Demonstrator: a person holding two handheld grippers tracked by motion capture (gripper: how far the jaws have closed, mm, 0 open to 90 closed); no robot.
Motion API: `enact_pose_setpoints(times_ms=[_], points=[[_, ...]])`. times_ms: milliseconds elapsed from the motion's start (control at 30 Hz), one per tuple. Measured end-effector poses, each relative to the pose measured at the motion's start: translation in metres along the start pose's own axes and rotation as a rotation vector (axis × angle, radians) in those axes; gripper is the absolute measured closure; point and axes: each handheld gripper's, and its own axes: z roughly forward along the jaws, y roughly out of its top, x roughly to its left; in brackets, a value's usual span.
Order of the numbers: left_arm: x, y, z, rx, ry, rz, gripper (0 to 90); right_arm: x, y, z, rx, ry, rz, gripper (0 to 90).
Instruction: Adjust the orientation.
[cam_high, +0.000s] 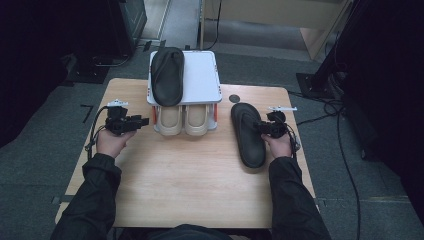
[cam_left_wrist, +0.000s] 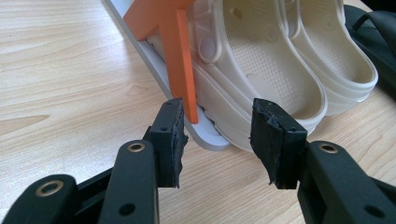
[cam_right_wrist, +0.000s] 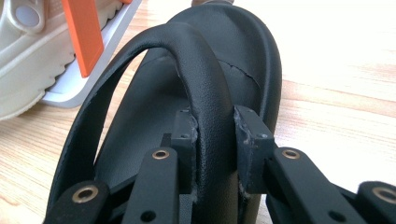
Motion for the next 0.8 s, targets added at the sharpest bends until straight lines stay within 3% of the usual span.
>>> enact_pose_setpoints(times_ms=[300,600,700,800], points=[[0.000,0.000,-0.002,-0.001,-0.023,0.005,53.3,0.007,0.016,-0.005,0.012,-0.010,-0.011,72.2],[-0.001,0.000,-0.001,-0.020,-0.064,-0.008,53.1,0.012,0.053,-0.021,0.001,-0.014,-0.012,72.2],[-0.002,0.000,-0.001,-0.009,-0.063,0.014,53.2,0.013,0.064,-0.025,0.003,-0.019,-0.009,72.2],[-0.002,0.000,-0.001,-0.008,-0.071,0.008,53.1,0.017,0.074,-0.027,0.007,-0.023,-0.014,72.2]])
